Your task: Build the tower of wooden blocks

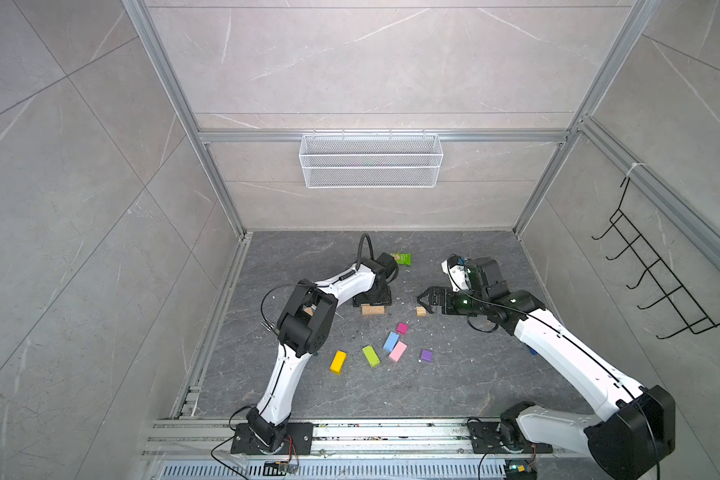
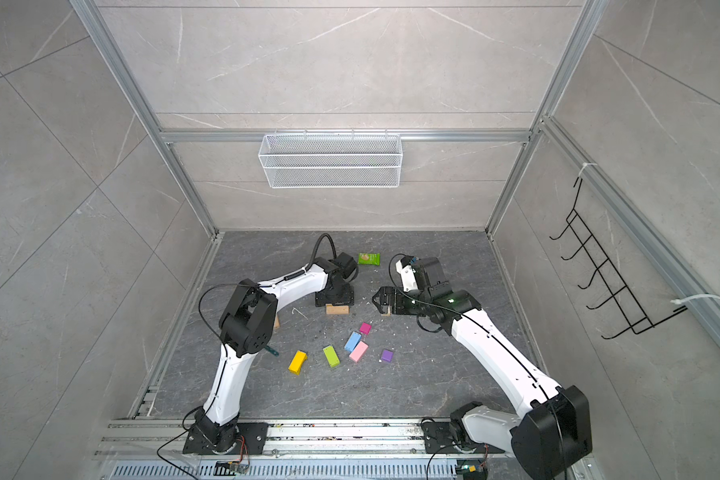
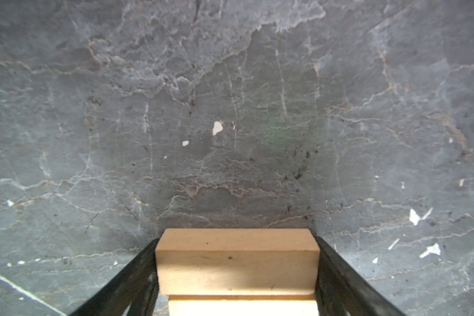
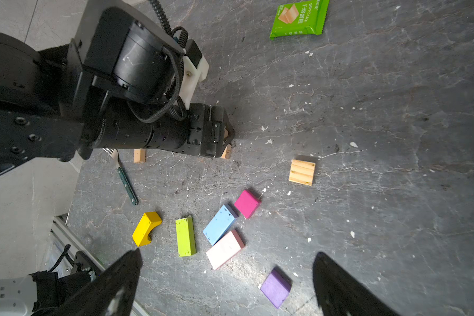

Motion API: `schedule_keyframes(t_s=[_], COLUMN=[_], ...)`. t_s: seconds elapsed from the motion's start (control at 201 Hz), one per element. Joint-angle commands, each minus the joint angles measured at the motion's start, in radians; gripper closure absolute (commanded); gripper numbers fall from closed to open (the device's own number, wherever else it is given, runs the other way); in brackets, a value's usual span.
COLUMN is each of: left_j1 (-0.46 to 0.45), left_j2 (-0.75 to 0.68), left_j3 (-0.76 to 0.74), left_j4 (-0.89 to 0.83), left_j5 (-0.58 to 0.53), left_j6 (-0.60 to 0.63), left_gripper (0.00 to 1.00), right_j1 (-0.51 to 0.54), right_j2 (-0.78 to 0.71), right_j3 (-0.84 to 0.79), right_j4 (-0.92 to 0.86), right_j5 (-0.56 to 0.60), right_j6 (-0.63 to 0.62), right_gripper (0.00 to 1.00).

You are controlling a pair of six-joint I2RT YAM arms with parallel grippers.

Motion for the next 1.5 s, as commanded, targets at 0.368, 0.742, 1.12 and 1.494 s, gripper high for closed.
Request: schedule_keyframes(t_s=[0.368, 0.742, 1.12, 1.494], left_j1=[-0.001, 0.011, 0.043, 0.102], left_j2=[0.011, 0.019, 0.025, -0.122], left_j3=[-0.005, 0.039, 0.169, 0.063], left_j4=[-0.052, -0.06, -0.113, -0.149], left_j5=[0.015, 0.024, 0.015, -0.008], left_j6=[-0.005, 0.013, 0.079, 0.163], left_gripper=[0.08, 0.0, 0.0, 0.1], right_j1=[0.004, 0.004, 0.004, 0.005], right_j2=[0.007, 0.01, 0.01, 0.007], right_j3=[0.007, 0.018, 0.029, 0.02], right_j4=[-0.01, -0.018, -0.025, -0.019], right_j5=[-0.011, -0.01, -0.01, -0.01], right_j6=[0.005, 0.001, -0.003, -0.001], right_gripper=[0.01, 0.01, 0.01, 0.01])
